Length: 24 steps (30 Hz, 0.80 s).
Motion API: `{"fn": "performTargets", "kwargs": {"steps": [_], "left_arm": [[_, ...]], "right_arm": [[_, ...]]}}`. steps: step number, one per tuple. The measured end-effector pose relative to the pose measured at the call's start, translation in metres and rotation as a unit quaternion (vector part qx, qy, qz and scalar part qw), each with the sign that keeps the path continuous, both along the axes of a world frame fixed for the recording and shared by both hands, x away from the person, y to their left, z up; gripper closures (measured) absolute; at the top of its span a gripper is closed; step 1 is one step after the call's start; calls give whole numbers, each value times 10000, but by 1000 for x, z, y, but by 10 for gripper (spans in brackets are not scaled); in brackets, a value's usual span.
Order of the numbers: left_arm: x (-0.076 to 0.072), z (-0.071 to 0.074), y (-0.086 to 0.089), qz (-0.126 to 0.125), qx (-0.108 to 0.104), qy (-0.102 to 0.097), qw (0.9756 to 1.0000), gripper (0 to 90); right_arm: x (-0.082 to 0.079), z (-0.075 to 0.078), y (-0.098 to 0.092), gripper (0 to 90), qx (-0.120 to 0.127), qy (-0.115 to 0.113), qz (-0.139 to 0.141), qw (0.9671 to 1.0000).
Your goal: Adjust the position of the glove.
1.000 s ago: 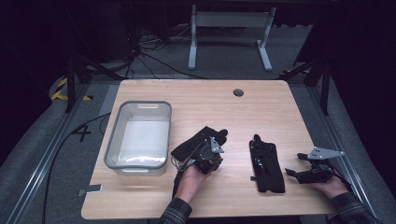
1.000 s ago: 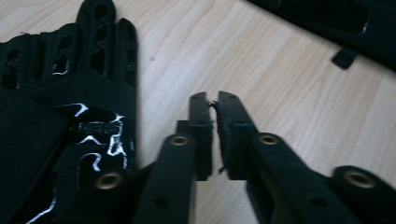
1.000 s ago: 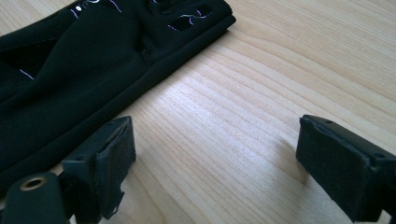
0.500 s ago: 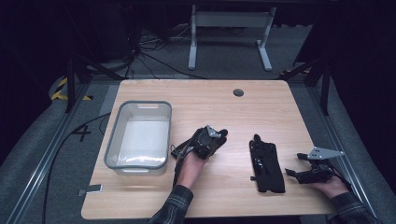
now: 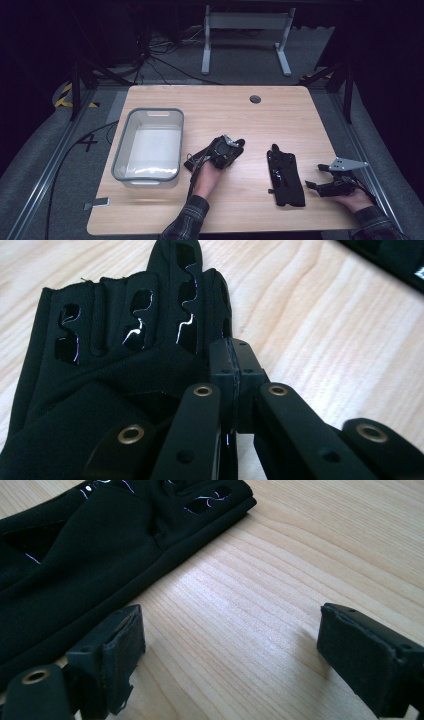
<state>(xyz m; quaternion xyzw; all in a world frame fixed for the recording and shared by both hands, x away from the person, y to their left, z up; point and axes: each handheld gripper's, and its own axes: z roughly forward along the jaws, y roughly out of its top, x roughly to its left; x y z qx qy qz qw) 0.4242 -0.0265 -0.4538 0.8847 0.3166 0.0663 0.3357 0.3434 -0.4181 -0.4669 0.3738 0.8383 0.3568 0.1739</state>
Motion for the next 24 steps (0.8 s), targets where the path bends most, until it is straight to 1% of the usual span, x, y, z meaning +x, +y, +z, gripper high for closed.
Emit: {"fn": "performTargets", "kwargs": {"steps": [1, 2, 3, 4, 6, 7, 8, 11, 15, 19, 22, 23, 24], "left_arm": [[-1, -1, -3, 11, -36, -20, 10000, 900], [-3, -1, -6, -34, -46, -21, 10000, 900], [-5, -1, -11, -116, -53, 11, 9999, 900], [-6, 0, -15, -185, -44, -4, 9998, 900], [-9, 0, -22, -256, -29, -32, 9997, 900], [-10, 0, -26, -315, -36, -1, 9995, 900], [-10, 0, -30, -329, -27, -32, 9994, 900], [-11, -1, -40, -408, -107, -2, 9991, 900], [-11, -2, -50, -451, -198, 10, 9988, 900], [-11, -1, -49, -453, -229, 22, 9987, 900], [-12, 8, -41, -401, -292, -36, 9988, 900], [-12, 8, -41, -401, -292, -36, 9988, 900], [-12, 15, -33, -319, -249, -146, 9991, 900]], "right_arm": [[0, 0, 0, 122, 0, 2, 1, 10000], [0, 0, 0, 122, 1, 1, 4, 10000], [0, 0, 0, 123, 2, 3, 7, 10000], [0, 0, 0, 122, 1, 3, 11, 10000], [0, 0, 0, 122, 0, 2, 18, 10000], [0, 0, 0, 122, 0, 3, 19, 10000], [0, 0, 0, 123, 0, 2, 20, 10000], [0, 0, 0, 122, 2, 3, 33, 10000], [0, 0, 0, 122, 3, 6, 41, 10000], [0, 0, 0, 123, 4, 8, 43, 10000], [0, 0, 0, 122, 3, 9, 47, 10000], [0, 0, 0, 122, 3, 9, 47, 10000], [0, 0, 0, 123, 5, 7, 52, 10000]]}}
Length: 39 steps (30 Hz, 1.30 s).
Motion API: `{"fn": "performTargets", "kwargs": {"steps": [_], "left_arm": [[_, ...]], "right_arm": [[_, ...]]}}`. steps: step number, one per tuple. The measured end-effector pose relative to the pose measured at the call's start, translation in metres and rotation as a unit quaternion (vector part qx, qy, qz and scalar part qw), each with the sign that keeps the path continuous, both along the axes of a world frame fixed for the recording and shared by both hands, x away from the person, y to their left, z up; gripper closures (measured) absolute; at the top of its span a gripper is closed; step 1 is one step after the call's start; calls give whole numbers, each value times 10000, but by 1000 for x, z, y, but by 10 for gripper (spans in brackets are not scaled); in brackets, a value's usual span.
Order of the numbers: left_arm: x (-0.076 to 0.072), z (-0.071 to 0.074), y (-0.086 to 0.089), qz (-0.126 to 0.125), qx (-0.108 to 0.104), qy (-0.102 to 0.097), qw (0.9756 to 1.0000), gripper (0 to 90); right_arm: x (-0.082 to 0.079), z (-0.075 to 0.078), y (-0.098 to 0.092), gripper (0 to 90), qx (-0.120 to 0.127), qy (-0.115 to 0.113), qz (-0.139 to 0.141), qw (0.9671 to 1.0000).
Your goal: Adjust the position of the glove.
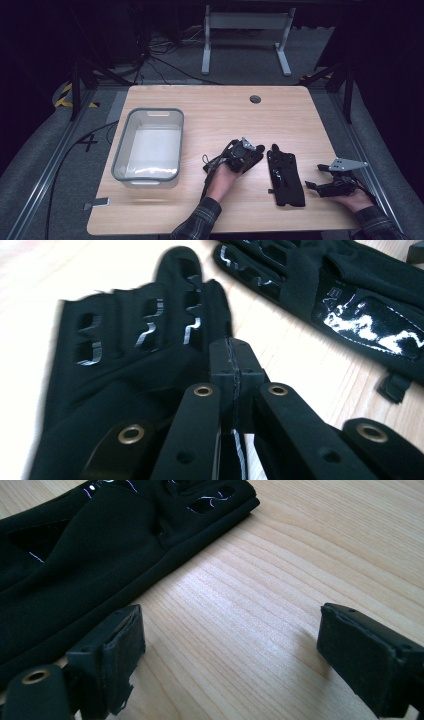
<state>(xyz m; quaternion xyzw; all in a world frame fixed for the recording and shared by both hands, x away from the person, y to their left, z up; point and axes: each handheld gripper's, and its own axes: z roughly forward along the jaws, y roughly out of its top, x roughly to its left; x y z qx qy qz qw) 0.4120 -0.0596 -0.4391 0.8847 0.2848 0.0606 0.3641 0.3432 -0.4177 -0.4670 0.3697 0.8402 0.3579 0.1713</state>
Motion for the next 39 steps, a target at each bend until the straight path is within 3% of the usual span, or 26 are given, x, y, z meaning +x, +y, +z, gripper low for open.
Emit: {"fn": "performTargets", "kwargs": {"steps": [4, 10, 15, 17, 22, 27, 34, 39], "left_arm": [[1, 9, 21, 291, 24, -150, 9995, 900], [9, 9, 44, 700, 41, -220, 9973, 900], [16, -1, 53, 914, 353, -105, 9951, 900], [17, -8, 50, 891, 572, -78, 9944, 900], [11, -10, 44, 737, 697, -43, 9948, 900], [-1, -9, 41, 589, 721, 37, 9957, 900], [-24, -10, 35, 255, 583, 252, 9977, 900], [-37, -11, 27, 102, 516, 252, 9983, 900]], "right_arm": [[0, 0, 0, 122, -4, 1, 1, 10000], [0, 0, 0, 123, -5, 2, 1, 10000], [0, 0, 0, 123, -5, 1, 0, 10000], [0, 0, 0, 122, -5, 1, 1, 10000], [0, 0, 0, 122, -5, 2, 1, 10000], [0, 0, 0, 123, 0, 2, 4, 10000], [0, 0, 0, 122, -4, 2, 1, 10000], [0, 0, 0, 122, -5, 2, 0, 10000]]}}
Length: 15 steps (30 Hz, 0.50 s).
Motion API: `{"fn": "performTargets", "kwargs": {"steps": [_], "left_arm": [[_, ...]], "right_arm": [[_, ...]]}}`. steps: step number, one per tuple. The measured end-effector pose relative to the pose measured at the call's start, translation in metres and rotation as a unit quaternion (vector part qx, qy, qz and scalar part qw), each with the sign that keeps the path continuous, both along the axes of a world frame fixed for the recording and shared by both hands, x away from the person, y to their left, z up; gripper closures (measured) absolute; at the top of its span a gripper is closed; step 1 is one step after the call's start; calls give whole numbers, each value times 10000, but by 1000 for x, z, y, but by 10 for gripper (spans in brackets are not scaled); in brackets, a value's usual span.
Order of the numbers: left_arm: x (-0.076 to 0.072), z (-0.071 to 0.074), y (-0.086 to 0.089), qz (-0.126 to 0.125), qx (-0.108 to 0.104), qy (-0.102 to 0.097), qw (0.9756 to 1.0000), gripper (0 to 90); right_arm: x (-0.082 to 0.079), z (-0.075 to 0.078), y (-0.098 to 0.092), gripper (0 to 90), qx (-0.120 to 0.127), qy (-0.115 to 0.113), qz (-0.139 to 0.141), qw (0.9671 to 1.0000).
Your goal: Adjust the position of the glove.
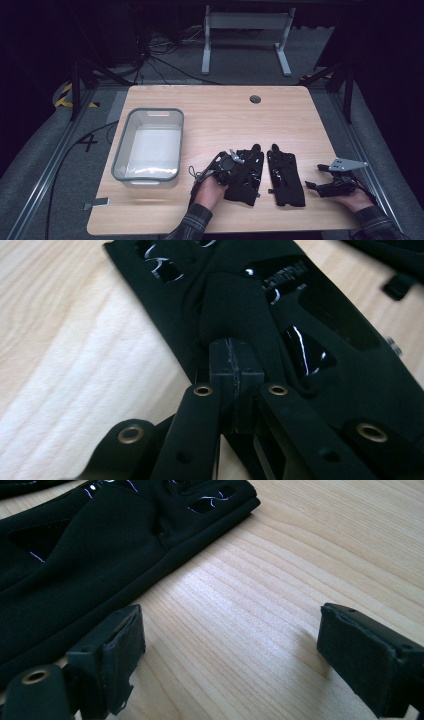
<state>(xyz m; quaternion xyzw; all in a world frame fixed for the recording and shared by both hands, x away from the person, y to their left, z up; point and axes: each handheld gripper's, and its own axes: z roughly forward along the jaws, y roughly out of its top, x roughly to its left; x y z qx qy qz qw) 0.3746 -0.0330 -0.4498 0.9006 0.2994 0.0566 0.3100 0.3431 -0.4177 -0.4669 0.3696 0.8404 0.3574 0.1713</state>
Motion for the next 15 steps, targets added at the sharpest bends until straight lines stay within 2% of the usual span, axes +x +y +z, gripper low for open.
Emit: {"fn": "performTargets", "kwargs": {"steps": [4, 10, 15], "left_arm": [[-1, -1, -6, -72, -104, 76, 9999, 899], [-4, -1, -12, -130, -118, 27, 9998, 898], [-4, 3, -4, -30, -221, -5, 9998, 851]], "right_arm": [[0, 0, 0, 122, 0, -1, 0, 10000], [0, 0, 0, 123, -2, 0, 1, 10000], [0, 0, 0, 150, 2, 0, 20, 10000]]}}
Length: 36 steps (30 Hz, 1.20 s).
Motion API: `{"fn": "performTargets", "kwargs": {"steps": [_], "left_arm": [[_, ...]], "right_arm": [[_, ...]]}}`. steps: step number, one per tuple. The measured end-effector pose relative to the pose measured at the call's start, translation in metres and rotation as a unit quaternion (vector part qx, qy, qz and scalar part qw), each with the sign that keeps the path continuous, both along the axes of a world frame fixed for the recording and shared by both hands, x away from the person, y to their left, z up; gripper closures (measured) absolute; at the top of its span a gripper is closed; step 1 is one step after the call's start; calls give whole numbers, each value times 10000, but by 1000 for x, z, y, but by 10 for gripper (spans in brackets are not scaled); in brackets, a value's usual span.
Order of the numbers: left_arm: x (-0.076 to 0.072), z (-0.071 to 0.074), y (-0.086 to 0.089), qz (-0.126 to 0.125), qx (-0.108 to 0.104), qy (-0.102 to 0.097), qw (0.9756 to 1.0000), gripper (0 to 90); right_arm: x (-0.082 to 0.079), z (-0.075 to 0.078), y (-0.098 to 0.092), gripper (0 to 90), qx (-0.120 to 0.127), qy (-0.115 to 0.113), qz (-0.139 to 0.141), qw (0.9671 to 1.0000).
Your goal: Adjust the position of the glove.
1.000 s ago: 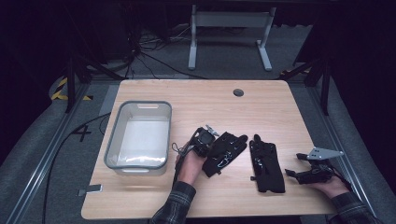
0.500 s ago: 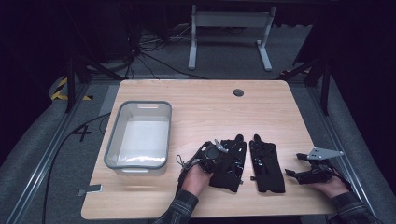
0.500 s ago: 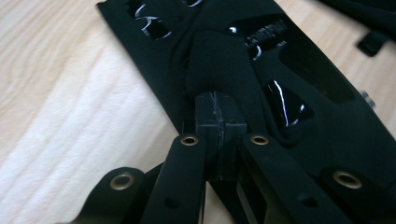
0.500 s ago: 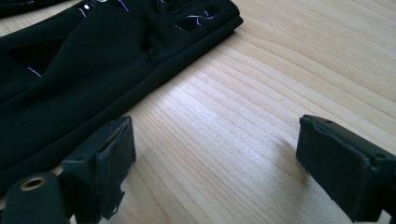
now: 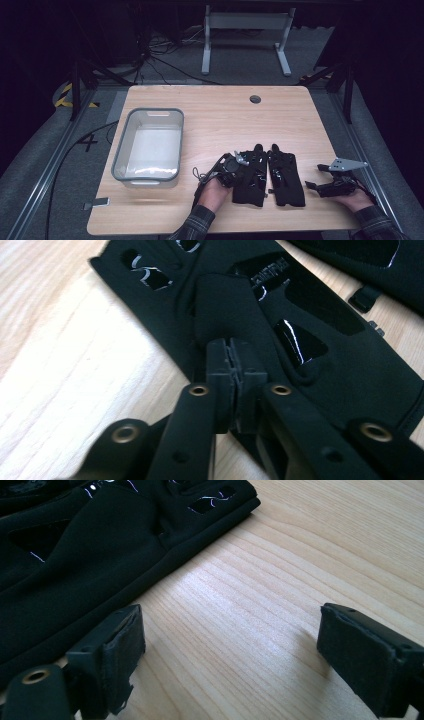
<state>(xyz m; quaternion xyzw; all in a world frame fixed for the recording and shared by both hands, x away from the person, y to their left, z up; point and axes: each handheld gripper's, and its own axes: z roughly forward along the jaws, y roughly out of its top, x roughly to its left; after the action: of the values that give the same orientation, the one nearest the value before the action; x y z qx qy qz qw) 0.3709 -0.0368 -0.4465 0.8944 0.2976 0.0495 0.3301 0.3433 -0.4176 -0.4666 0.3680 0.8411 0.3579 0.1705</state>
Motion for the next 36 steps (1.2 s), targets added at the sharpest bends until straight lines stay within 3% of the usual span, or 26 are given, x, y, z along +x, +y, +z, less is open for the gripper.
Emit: {"fn": "performTargets", "kwargs": {"steps": [4, 5, 6, 7, 8, 10, 11, 14, 21, 27, 36], "left_arm": [[-2, 2, 9, 128, -88, -47, 9999, 767], [-2, 2, 9, 128, -88, -47, 9999, 709], [-3, 2, 10, 134, -85, -53, 9999, 663], [-4, 2, 11, 160, -73, -64, 9998, 663], [-5, 1, 13, 185, -68, -87, 9998, 591], [-6, 0, 15, 178, -94, -100, 9997, 568], [-6, 0, 15, 186, -127, -102, 9997, 541], [-7, -1, 16, 202, -197, -95, 9996, 505], [-4, -4, 11, 219, -245, -11, 9995, 478], [-2, -10, 6, 264, -224, 69, 9994, 494], [-2, -12, 2, 385, -296, 89, 9988, 823]], "right_arm": [[1, 5, 1, 337, 16, 60, 65, 10000], [1, 5, 1, 337, 16, 60, 65, 10000], [1, 10, 3, 504, 137, 112, 195, 9997], [1, 10, 3, 504, 137, 112, 195, 9997], [0, 12, 7, 614, 173, 107, 310, 9993], [-1, 13, 10, 656, 165, 101, 400, 9990], [-1, 14, 14, 752, 165, 130, 513, 9985], [-2, 15, 25, 875, 159, 202, 732, 9970], [2, 13, 38, 895, 95, 305, 991, 9946], [4, 11, 40, 894, 112, 344, 1017, 9942], [5, 11, 41, 896, 83, 339, 1052, 9938]]}}
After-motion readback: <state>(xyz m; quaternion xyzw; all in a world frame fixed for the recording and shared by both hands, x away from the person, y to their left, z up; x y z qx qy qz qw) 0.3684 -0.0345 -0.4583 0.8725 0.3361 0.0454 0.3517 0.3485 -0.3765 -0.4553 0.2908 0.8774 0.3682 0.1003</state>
